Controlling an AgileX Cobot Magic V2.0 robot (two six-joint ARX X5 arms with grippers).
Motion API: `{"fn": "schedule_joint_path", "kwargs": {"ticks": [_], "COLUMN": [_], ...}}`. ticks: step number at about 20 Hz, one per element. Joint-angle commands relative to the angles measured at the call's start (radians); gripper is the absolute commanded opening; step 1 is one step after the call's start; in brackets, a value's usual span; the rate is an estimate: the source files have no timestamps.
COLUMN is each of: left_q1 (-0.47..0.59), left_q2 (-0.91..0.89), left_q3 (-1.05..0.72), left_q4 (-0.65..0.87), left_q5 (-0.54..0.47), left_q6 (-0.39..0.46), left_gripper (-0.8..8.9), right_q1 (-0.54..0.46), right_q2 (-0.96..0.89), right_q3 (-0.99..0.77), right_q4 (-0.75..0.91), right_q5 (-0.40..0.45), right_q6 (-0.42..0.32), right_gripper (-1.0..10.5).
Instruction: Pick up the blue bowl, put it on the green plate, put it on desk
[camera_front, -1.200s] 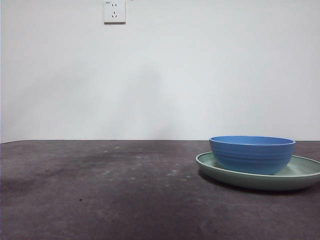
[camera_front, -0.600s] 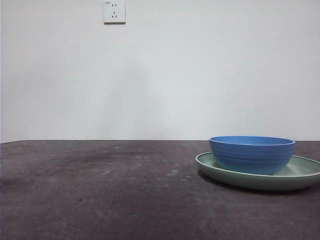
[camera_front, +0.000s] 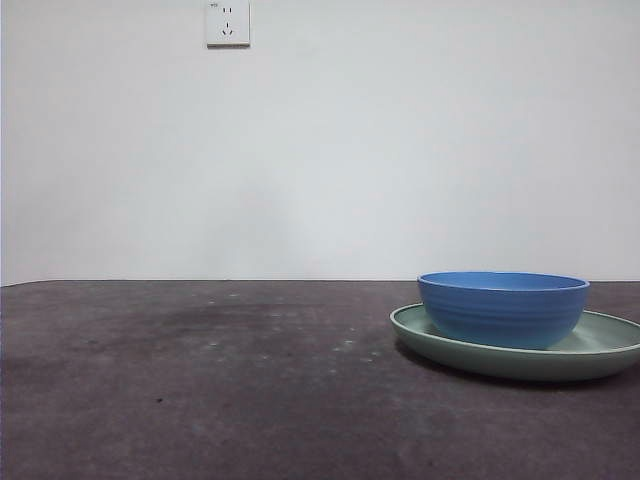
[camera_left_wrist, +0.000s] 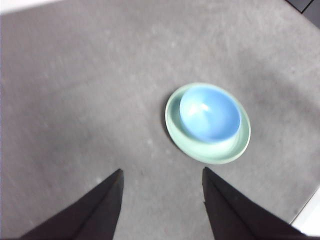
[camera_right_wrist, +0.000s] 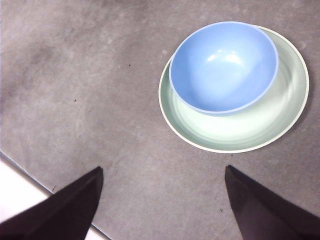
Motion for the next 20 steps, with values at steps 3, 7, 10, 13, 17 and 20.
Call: {"fn": "schedule_joint_path", "kwargs": {"ticks": [3,7,10,13,17,20], "left_q1": [-0.015,-0.031,-0.043,-0.058,-0.07,-0.071], "left_q2": [-0.108,-0.154,-0.153,-0.153,-0.153,-0.153], "left_q3": [-0.321,-0.554,-0.66,-0.687,-0.687,-0.687], "left_q4": [0.218,0.413,0.521,0.57,0.598,0.594], "left_q5": [0.09,0.143,0.151,0.151,0.151,0.151], "left_q6": [-0.036,-0.062,-0.07,-0.09,-0.104,-0.104], "left_gripper": [2.57,2.57,2.57,2.57,2.57,2.57], "right_q1": [0.001,0.001,0.001,0.001,0.001,0.0], "right_q2": [0.005,0.006,0.006,0.006,0.006,0.014], "right_q3": [0.019,0.019,0.019,0.019,0.019,0.019], "right_q4": [0.012,0.013,0.012,0.012,0.011,0.034], "right_q5": [0.002,0.002,0.002,0.002,0.034,0.182], "right_q6": [0.007,0.008,0.014,0.022,0.053,0.122], "right_gripper": [3.9,3.9,3.9,3.9,3.9,3.9]}}
